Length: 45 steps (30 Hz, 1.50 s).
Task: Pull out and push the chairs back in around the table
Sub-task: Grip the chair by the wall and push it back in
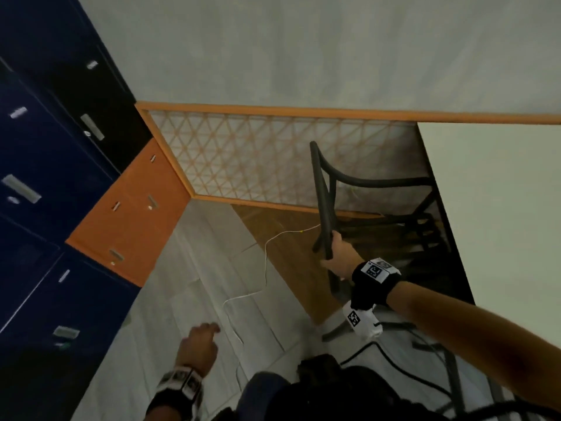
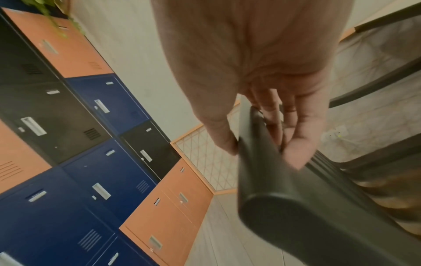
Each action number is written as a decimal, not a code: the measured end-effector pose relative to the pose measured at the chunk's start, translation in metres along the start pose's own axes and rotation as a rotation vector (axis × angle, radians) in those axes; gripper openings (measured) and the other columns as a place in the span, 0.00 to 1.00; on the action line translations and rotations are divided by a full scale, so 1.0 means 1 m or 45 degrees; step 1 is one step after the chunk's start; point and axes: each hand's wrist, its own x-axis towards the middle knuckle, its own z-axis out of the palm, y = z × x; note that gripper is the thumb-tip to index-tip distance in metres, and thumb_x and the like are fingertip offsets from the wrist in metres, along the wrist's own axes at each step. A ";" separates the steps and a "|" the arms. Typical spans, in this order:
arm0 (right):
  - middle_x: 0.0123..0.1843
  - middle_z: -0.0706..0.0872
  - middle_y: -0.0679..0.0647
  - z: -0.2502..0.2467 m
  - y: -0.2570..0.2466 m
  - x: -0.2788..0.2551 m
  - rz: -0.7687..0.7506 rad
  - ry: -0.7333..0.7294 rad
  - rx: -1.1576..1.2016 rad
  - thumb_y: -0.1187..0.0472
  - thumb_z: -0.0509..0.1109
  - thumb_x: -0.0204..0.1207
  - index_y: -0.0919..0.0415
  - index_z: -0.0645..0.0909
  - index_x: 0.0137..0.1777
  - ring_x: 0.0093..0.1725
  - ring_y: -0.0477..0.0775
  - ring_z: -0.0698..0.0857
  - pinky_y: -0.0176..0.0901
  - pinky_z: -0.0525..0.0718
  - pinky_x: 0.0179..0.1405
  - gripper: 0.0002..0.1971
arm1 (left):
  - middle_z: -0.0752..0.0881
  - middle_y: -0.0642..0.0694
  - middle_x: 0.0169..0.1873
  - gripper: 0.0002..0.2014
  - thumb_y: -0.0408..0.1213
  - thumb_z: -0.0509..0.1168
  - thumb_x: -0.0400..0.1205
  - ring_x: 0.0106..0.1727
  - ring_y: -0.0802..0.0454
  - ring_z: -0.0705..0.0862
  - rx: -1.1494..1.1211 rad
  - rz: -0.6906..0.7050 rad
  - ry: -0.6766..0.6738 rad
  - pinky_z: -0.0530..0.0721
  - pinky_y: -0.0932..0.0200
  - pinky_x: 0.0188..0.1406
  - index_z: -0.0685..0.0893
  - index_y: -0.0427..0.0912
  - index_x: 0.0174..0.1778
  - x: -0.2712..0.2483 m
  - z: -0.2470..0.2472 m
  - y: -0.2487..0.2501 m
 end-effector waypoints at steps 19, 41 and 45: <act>0.37 0.79 0.40 0.049 -0.016 0.024 0.583 0.376 0.395 0.57 0.64 0.78 0.39 0.61 0.76 0.38 0.49 0.86 0.45 0.86 0.42 0.28 | 0.73 0.45 0.73 0.20 0.28 0.64 0.79 0.82 0.39 0.57 0.702 1.622 -0.043 0.73 0.25 0.68 0.76 0.52 0.65 0.377 -0.189 0.278; 0.45 0.85 0.50 0.026 -0.023 0.066 0.606 0.580 0.532 0.57 0.63 0.80 0.36 0.62 0.73 0.42 0.51 0.85 0.55 0.89 0.45 0.25 | 0.82 0.53 0.61 0.20 0.20 0.65 0.75 0.68 0.41 0.71 0.580 1.941 -0.093 0.81 0.35 0.59 0.85 0.49 0.55 0.441 -0.206 0.332; 0.42 0.85 0.51 0.012 -0.005 0.069 0.619 0.593 0.503 0.58 0.64 0.79 0.34 0.62 0.72 0.38 0.51 0.86 0.56 0.89 0.41 0.26 | 0.84 0.54 0.60 0.18 0.22 0.65 0.76 0.67 0.42 0.71 0.545 1.932 -0.126 0.80 0.34 0.62 0.85 0.49 0.53 0.444 -0.201 0.357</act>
